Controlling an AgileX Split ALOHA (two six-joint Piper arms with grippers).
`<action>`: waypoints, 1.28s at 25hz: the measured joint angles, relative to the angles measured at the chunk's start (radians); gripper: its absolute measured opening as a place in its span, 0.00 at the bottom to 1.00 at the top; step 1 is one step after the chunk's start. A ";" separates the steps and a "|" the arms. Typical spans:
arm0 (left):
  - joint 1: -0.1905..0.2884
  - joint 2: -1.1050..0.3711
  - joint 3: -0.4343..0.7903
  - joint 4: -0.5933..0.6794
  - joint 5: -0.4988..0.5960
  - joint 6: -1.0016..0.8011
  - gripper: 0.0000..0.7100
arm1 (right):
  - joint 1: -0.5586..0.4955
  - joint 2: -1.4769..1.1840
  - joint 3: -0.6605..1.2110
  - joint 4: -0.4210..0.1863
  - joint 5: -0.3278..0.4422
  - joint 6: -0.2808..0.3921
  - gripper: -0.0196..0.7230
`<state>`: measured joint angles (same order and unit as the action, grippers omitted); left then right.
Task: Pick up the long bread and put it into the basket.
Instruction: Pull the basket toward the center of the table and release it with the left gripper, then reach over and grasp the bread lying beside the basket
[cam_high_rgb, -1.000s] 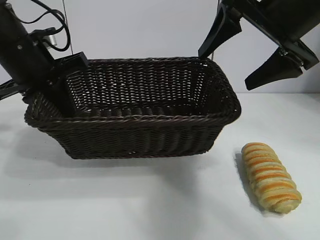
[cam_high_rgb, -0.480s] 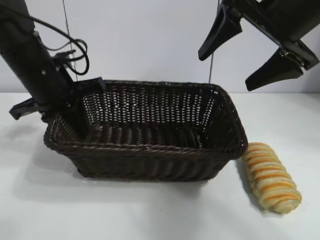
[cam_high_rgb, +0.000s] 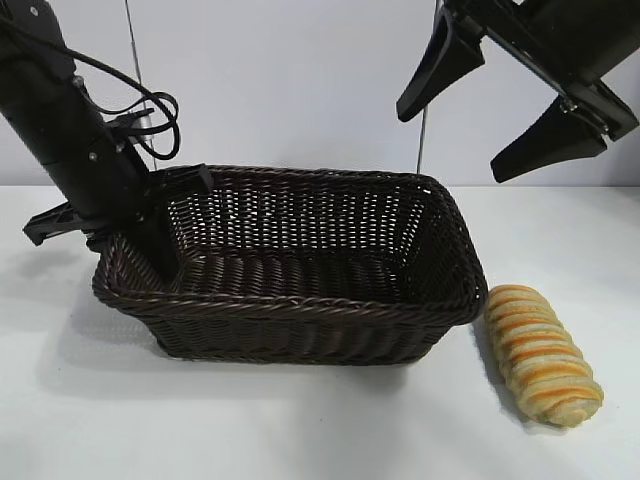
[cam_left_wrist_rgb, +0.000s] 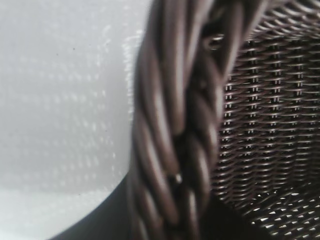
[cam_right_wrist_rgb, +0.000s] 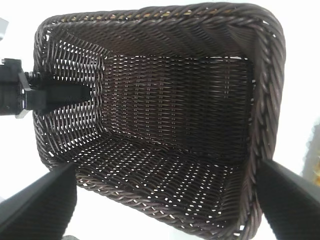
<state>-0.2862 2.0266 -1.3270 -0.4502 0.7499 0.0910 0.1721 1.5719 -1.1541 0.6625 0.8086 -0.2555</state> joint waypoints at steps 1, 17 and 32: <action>0.000 0.000 0.000 -0.003 0.004 0.000 0.37 | 0.000 0.000 0.000 0.001 0.000 0.000 0.96; 0.001 -0.070 -0.247 0.305 0.303 -0.130 0.98 | 0.000 0.000 0.000 0.001 0.001 0.000 0.96; 0.214 -0.110 -0.449 0.493 0.480 -0.131 0.98 | 0.000 0.000 0.000 0.002 0.017 0.000 0.96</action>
<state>-0.0719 1.9164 -1.7755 0.0432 1.2295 -0.0404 0.1721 1.5719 -1.1540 0.6647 0.8256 -0.2555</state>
